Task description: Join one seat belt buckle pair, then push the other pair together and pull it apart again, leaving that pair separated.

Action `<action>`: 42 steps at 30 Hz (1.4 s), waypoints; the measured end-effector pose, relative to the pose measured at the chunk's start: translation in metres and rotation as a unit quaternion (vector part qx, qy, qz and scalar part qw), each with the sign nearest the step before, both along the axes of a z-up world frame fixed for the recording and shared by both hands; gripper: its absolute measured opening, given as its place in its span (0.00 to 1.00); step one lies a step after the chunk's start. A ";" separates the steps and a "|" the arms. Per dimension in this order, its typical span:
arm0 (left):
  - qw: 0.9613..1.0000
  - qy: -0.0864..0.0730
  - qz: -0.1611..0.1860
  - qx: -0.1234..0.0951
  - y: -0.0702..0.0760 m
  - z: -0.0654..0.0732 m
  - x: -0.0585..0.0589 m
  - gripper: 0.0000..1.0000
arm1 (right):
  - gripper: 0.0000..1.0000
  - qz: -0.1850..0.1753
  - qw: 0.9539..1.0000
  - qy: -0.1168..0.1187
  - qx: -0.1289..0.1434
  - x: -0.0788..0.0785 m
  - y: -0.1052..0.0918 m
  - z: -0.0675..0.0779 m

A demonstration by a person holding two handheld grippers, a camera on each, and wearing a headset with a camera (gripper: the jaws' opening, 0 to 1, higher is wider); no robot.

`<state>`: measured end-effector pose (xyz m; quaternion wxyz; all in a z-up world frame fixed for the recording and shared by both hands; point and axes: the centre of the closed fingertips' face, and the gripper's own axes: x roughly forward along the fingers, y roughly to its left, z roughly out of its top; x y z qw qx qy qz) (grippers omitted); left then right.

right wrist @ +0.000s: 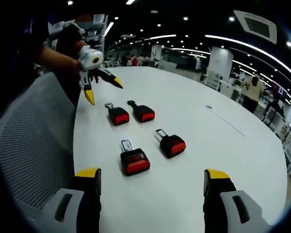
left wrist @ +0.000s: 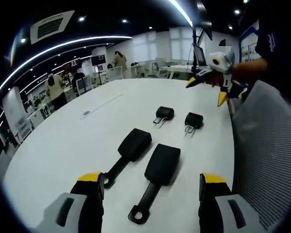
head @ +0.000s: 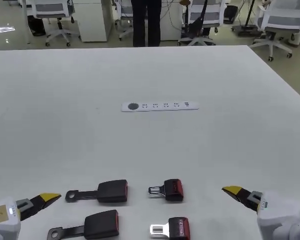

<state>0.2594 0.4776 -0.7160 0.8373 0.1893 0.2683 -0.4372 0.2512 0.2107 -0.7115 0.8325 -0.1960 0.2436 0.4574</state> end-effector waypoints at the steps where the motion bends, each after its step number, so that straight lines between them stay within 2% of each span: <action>1: 1.000 0.001 -0.002 0.001 -0.001 0.000 0.000 0.81 | 0.87 0.003 1.000 0.000 -0.002 0.000 0.000 0.000; 2: 1.000 0.009 -0.010 0.012 -0.001 -0.003 -0.001 0.78 | 0.86 0.011 1.000 0.001 -0.008 0.000 -0.001 -0.002; 5: 0.999 0.015 -0.022 0.033 -0.004 -0.007 0.000 0.75 | 0.83 0.027 0.999 0.007 -0.017 0.000 0.001 -0.004; 9: 0.998 0.024 -0.034 0.047 -0.004 -0.010 -0.001 0.71 | 0.77 0.046 0.999 0.009 -0.027 -0.002 0.004 -0.006; 11: 0.997 0.035 -0.038 0.060 -0.003 -0.015 0.000 0.69 | 0.75 0.056 0.998 0.015 -0.032 -0.003 0.007 -0.008; 12: 0.996 0.034 -0.042 0.071 -0.003 -0.018 0.001 0.69 | 0.75 0.064 0.997 0.016 -0.038 -0.004 0.008 -0.011; 15: 0.995 0.044 -0.051 0.079 -0.007 -0.023 0.001 0.66 | 0.71 0.076 0.996 0.021 -0.042 -0.006 0.012 -0.015; 21: 0.990 0.062 -0.073 0.108 -0.010 -0.033 0.005 0.59 | 0.62 0.110 0.992 0.021 -0.056 -0.010 0.021 -0.022; 30: 0.982 0.078 -0.109 0.134 -0.020 -0.047 0.008 0.49 | 0.50 0.145 0.986 0.023 -0.073 -0.008 0.031 -0.034; 39: 0.978 0.092 -0.122 0.141 -0.028 -0.053 0.012 0.46 | 0.41 0.162 0.984 0.028 -0.074 -0.003 0.038 -0.044; 42: 0.977 0.103 -0.125 0.138 -0.031 -0.054 0.011 0.43 | 0.39 0.166 0.983 0.031 -0.074 -0.003 0.042 -0.045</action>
